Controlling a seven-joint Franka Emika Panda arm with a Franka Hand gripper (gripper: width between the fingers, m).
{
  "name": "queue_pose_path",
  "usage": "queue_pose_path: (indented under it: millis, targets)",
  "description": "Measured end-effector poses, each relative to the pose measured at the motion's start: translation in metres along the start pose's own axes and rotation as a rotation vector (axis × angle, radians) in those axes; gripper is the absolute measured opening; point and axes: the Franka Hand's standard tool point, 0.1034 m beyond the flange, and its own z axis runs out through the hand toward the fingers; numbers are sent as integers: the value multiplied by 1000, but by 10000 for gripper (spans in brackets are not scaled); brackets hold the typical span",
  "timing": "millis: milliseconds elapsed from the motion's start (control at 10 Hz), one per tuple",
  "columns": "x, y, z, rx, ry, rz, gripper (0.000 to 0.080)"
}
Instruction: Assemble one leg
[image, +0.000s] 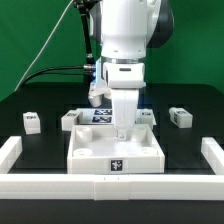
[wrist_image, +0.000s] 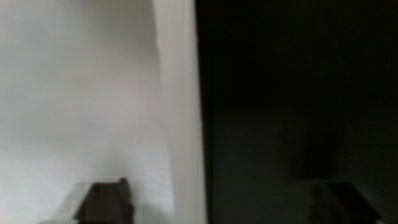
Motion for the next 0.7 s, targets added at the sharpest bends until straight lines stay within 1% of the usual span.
queue_pose_path:
  millis: [100, 200, 300, 400, 500, 700]
  targets:
    - [0, 0, 0, 0, 0, 0, 393]
    - [0, 0, 0, 0, 0, 0, 211]
    - [0, 0, 0, 0, 0, 0, 82]
    - [0, 0, 0, 1, 0, 3, 82]
    - [0, 0, 0, 1, 0, 3, 58]
    - [0, 0, 0, 1, 0, 3, 58]
